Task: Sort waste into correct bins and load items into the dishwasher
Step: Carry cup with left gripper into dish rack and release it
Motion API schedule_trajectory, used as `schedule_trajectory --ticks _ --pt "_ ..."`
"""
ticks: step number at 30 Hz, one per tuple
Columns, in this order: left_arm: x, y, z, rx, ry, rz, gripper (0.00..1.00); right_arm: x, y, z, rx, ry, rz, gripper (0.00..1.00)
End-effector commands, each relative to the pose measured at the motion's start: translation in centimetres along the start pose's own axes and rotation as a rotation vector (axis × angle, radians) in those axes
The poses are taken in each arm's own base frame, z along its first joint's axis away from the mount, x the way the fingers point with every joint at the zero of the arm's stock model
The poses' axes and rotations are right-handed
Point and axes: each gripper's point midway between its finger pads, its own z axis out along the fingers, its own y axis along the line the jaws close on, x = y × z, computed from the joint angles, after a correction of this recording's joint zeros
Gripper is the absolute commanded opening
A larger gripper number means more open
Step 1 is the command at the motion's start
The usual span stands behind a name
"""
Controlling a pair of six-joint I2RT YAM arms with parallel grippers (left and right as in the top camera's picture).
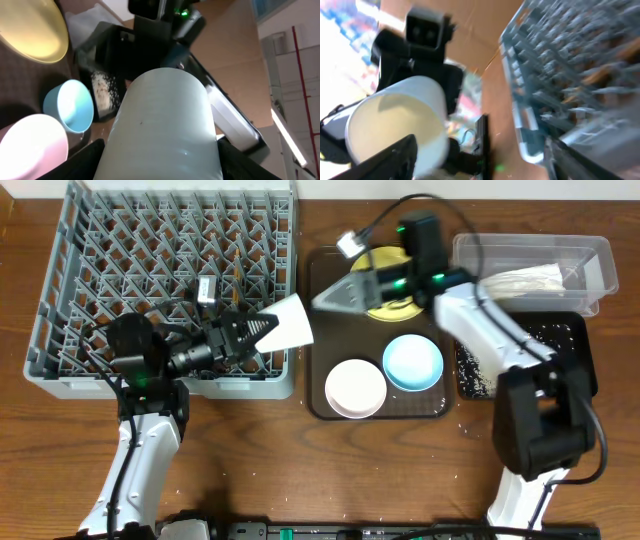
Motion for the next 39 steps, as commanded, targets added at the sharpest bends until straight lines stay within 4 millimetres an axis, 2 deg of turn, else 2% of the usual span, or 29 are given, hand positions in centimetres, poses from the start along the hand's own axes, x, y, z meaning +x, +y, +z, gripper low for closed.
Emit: schedule_trajectory --ticks 1,2,7,9,14,19,22,27,31,34,39 --pt "-0.6 -0.7 -0.1 0.005 -0.021 -0.007 0.23 -1.4 -1.2 -4.2 0.044 -0.082 0.002 0.89" --pt "-0.8 -0.7 -0.1 0.002 -0.034 -0.014 0.22 -1.7 -1.6 -5.2 0.057 -0.103 -0.001 0.99" --pt "-2.3 0.1 -0.2 -0.029 -0.122 -0.048 0.22 -2.7 -3.2 -9.9 0.13 -0.196 0.021 0.99" --pt "-3.0 0.4 -0.3 -0.043 -0.164 -0.054 0.21 -2.6 -3.3 -10.7 0.141 -0.209 0.038 0.99" --pt "-4.3 1.4 -0.6 -0.096 -0.237 -0.055 0.19 -2.4 -2.4 -10.1 0.161 -0.198 0.013 0.99" --pt "-5.4 3.6 -1.2 -0.251 -0.28 -0.085 0.19 -1.9 -2.4 -9.4 0.392 -0.195 -0.012 0.99" --pt "-6.0 3.4 -1.5 -0.323 -0.287 -0.061 0.19 -1.1 -2.0 -10.2 0.569 -0.186 -0.032 0.99" --pt "-7.0 2.8 -2.8 -0.509 -0.309 -0.018 0.19 0.0 -0.6 -12.9 0.843 -0.194 -0.042 0.99" --pt "-6.9 2.8 -4.1 -0.739 -0.321 0.034 0.19 0.5 0.9 -13.9 0.952 -0.198 -0.073 0.99" --pt "-6.3 2.6 -5.0 -0.906 -0.316 0.082 0.19 0.6 1.7 -14.0 0.955 -0.204 -0.084 0.99" --pt "-5.2 3.2 -5.5 -1.115 -0.288 0.174 0.19 1.1 1.9 -14.0 0.958 -0.184 -0.082 0.99"
